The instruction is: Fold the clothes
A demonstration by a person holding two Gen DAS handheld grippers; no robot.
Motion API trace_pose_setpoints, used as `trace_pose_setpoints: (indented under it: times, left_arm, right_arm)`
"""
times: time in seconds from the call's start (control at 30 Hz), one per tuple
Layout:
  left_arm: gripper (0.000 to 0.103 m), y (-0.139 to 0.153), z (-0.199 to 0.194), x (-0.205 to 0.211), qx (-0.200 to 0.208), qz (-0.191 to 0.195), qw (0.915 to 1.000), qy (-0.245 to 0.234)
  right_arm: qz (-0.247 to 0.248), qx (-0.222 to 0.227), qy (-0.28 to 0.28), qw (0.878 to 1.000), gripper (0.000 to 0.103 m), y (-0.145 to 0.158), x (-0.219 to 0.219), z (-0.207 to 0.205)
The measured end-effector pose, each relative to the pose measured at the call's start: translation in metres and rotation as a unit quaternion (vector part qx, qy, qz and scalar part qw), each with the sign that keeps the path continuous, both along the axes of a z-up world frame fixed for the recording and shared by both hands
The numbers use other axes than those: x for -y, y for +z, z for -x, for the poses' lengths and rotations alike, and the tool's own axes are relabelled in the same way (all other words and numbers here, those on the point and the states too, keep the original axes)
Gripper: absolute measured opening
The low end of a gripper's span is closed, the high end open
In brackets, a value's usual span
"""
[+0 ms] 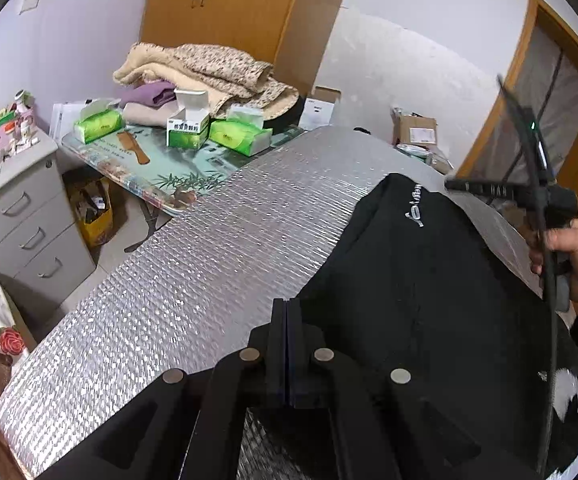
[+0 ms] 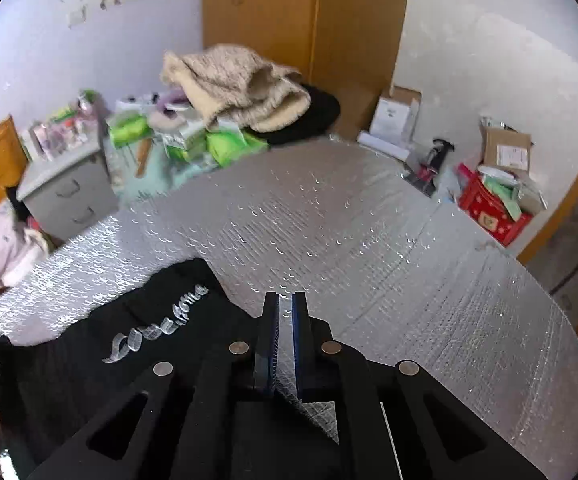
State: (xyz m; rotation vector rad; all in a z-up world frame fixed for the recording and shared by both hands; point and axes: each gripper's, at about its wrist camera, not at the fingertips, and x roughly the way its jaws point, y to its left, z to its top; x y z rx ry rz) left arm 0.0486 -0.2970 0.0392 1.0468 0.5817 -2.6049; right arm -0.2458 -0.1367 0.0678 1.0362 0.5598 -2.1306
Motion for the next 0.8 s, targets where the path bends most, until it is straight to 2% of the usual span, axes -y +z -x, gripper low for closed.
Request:
trace_pose_setpoints:
  times: [0.07, 0.13, 0.2, 0.37, 0.4, 0.43, 0.47, 0.5, 0.57, 0.7, 0.8]
  left_arm:
    - [0.0, -0.004, -0.002, 0.003, 0.004, 0.0, 1.0, -0.001]
    - [0.0, -0.008, -0.007, 0.005, 0.006, -0.004, 1.0, -0.003]
    - [0.0, -0.012, -0.012, 0.007, 0.006, -0.015, 0.9999, -0.004]
    - [0.001, -0.015, -0.017, 0.01, 0.008, -0.04, 0.9992, 0.001]
    - [0.001, -0.015, -0.017, 0.008, 0.009, -0.033, 0.9994, 0.0]
    - [0.0, -0.015, -0.017, 0.006, 0.01, -0.026, 0.9996, 0.0]
    - [0.0, -0.015, -0.017, 0.005, 0.011, -0.018, 0.9998, -0.001]
    - [0.0, -0.014, -0.016, 0.004, 0.014, -0.004, 0.9999, 0.004]
    - [0.0, -0.013, -0.014, 0.006, 0.021, 0.022, 0.9994, 0.015]
    - [0.0, -0.018, -0.009, 0.03, 0.03, 0.008, 0.9987, 0.042]
    - [0.0, -0.013, -0.016, 0.035, 0.013, -0.008, 0.9991, 0.04]
  right_arm:
    - [-0.008, 0.007, 0.003, 1.0, 0.012, -0.009, -0.002, 0.0]
    - [-0.01, 0.011, 0.008, 1.0, 0.026, -0.016, -0.002, -0.001]
    - [-0.012, 0.019, 0.016, 1.0, 0.032, -0.02, 0.003, -0.001]
    - [-0.017, 0.039, 0.034, 0.999, 0.034, -0.03, 0.017, -0.003]
    - [-0.018, 0.042, 0.038, 0.998, 0.034, -0.032, 0.02, -0.003]
    - [-0.018, 0.046, 0.042, 0.998, 0.027, -0.034, 0.022, -0.004]
    - [-0.019, 0.05, 0.045, 0.998, 0.018, -0.036, 0.025, -0.004]
    - [-0.02, 0.054, 0.049, 0.997, 0.001, -0.038, 0.028, -0.004]
    - [-0.035, 0.027, 0.043, 0.998, 0.002, -0.039, 0.036, -0.003]
    - [-0.039, -0.003, 0.006, 0.999, 0.002, -0.037, 0.046, 0.018]
    - [-0.012, 0.011, -0.001, 1.0, 0.003, -0.033, 0.04, 0.02]
